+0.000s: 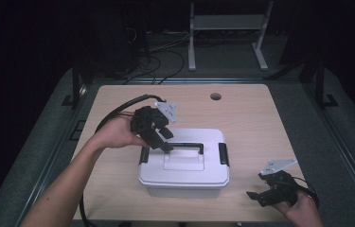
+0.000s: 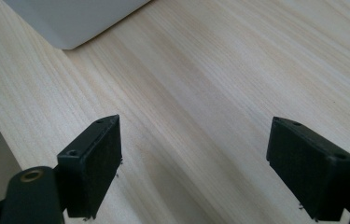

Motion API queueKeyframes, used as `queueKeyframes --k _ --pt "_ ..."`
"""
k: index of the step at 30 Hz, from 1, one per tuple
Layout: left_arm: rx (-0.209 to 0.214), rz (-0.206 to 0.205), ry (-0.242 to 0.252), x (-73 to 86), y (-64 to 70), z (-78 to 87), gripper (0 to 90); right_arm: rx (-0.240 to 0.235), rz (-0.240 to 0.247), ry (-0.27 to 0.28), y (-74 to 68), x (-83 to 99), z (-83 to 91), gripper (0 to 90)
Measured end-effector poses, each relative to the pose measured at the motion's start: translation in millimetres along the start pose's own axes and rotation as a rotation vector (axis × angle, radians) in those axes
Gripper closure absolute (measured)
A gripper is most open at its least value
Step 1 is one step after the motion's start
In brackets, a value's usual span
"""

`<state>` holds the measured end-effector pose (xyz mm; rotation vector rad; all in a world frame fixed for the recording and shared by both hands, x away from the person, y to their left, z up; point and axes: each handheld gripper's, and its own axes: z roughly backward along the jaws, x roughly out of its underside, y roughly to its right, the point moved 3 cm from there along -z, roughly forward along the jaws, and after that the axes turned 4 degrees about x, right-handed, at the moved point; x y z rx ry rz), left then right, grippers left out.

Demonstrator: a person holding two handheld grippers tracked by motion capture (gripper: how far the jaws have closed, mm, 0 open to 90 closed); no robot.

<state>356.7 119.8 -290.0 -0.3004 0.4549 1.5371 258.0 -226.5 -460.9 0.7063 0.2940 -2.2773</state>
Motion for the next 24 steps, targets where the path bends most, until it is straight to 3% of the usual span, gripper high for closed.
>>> queueKeyframes --k 24 --pt "-0.021 0.036 0.029 23.7 1.0 12.4 41.0 0.007 -0.007 0.002 -0.1 -1.3 -0.2 17.5"
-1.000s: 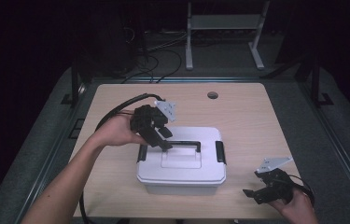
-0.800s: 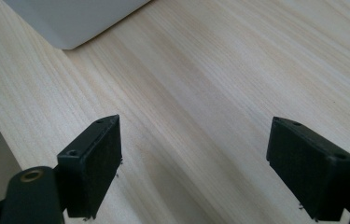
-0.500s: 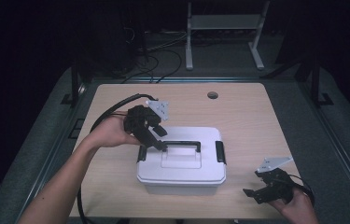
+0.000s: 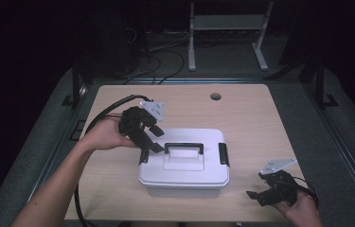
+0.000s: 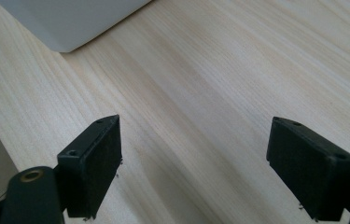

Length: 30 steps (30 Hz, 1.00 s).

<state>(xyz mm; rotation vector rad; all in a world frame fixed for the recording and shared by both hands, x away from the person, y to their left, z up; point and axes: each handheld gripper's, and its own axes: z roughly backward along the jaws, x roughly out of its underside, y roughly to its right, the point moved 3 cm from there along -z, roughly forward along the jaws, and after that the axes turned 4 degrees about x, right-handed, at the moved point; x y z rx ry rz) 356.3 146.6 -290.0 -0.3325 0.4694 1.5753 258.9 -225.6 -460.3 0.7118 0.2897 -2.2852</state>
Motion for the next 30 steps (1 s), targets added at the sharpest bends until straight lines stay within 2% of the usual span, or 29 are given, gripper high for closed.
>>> queueKeyframes --k 9,19,30 --pt "-0.018 0.018 0.010 7.7 0.5 5.5 35.5 0.001 -0.001 0.000 0.5 -1.0 -0.7 17.5" --pt "-0.019 0.037 0.021 20.5 -0.8 7.7 34.0 0.003 -0.001 -0.004 0.3 -1.3 -1.4 17.5" --pt "-0.031 0.043 0.033 26.5 1.3 13.0 33.1 0.003 -0.006 -0.001 0.4 -0.8 0.1 17.5"
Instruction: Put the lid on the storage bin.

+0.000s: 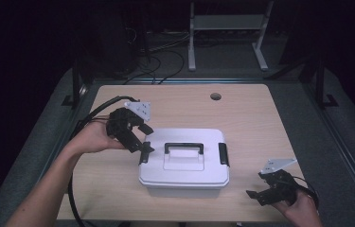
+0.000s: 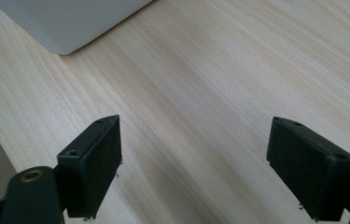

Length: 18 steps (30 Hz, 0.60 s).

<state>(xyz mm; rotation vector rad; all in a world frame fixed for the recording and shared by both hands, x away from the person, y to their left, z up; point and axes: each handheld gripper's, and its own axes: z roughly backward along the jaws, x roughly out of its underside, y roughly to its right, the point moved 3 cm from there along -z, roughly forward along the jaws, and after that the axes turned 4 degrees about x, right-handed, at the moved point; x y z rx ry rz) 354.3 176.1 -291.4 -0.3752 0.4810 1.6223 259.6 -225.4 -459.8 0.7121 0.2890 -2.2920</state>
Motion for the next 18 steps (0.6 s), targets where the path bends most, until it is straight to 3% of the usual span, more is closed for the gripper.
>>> queueKeyframes --k 18 --pt "-0.029 0.062 0.019 39.9 -1.9 11.3 30.4 0.006 0.000 -0.003 0.6 -0.5 -0.8 17.3"
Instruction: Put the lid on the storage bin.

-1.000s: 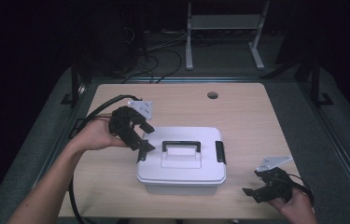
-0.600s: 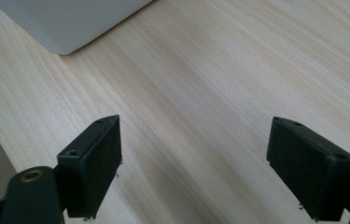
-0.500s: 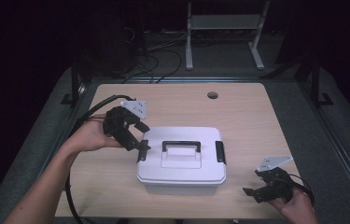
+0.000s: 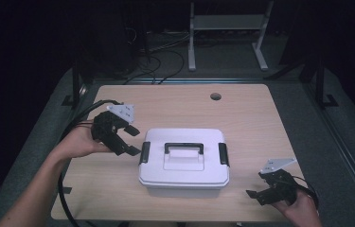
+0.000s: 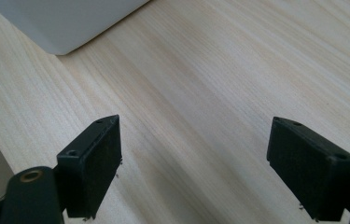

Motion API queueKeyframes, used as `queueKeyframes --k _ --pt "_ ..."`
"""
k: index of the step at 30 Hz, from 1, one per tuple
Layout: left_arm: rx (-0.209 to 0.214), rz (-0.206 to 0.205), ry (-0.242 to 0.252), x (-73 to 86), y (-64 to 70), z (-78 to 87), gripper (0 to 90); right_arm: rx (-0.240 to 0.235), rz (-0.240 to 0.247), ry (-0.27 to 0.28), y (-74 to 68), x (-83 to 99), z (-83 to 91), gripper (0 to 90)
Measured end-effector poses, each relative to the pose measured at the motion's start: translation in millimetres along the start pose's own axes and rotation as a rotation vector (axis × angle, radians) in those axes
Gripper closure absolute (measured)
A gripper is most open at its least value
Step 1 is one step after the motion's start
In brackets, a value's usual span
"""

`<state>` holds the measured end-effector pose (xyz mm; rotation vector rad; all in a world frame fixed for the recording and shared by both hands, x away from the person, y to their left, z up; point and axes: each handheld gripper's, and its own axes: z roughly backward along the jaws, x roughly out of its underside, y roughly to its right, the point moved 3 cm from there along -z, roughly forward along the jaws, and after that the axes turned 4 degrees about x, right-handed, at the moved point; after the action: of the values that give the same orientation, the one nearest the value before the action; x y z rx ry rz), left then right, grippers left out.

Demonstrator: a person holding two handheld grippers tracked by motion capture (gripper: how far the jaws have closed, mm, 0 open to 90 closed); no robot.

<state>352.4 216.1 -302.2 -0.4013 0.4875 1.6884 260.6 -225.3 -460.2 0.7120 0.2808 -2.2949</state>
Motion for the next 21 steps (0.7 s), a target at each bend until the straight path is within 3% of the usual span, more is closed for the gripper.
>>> queueKeyframes --k 9,21 --pt "-0.009 0.034 0.005 17.0 -3.9 -1.3 29.3 -0.003 0.000 -0.004 0.4 1.0 -1.1 17.3" --pt "0.001 0.068 -0.001 39.6 -6.3 -14.6 28.2 0.002 0.001 0.001 1.1 2.0 0.3 17.3"
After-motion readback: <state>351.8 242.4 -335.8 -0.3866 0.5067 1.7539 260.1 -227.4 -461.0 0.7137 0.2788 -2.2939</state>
